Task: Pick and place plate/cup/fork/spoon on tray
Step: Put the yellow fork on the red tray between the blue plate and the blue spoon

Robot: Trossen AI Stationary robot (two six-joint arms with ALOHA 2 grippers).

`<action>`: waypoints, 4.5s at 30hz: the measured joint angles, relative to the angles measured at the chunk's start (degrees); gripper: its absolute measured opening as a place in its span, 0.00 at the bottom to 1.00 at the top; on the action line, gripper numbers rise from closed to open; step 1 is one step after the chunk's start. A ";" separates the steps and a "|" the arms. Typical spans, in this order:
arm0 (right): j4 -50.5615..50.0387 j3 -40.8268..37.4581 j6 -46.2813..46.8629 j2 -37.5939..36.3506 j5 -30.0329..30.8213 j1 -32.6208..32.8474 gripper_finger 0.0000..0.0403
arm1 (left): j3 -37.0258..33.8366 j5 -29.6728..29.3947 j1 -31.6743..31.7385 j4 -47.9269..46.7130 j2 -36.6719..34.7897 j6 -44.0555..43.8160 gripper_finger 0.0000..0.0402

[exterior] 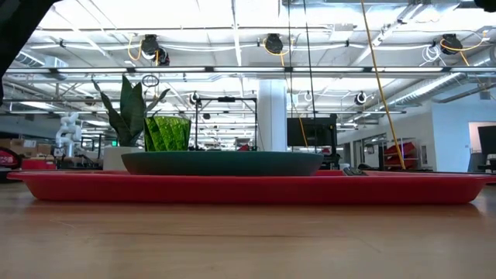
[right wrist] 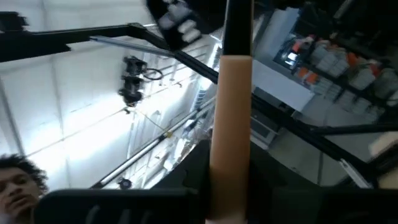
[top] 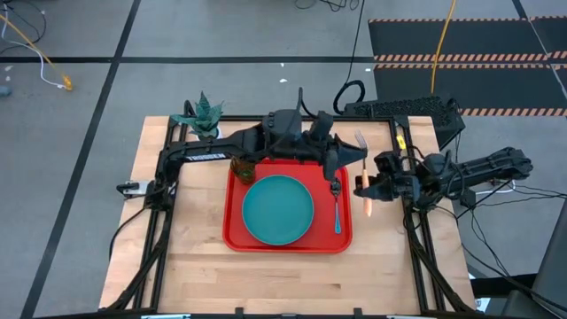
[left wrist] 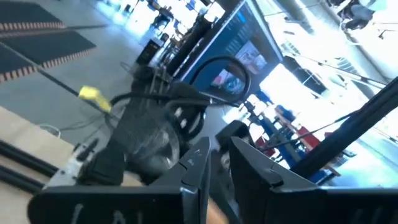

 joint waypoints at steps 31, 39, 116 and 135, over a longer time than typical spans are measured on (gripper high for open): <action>7.67 0.07 -1.49 0.67 -1.32 0.02 0.11 | -0.04 1.75 1.24 2.51 0.29 -8.61 0.61; 9.42 0.11 -0.58 3.19 -1.37 0.07 0.11 | -0.02 1.74 0.18 4.84 1.39 -10.00 0.61; 11.87 0.13 4.14 7.07 -6.05 1.33 0.11 | -0.04 5.37 -0.81 -2.64 2.95 -11.77 0.37; 12.08 0.13 3.64 7.00 -6.25 1.33 0.11 | -0.04 5.81 -0.94 -1.83 2.95 -10.62 0.02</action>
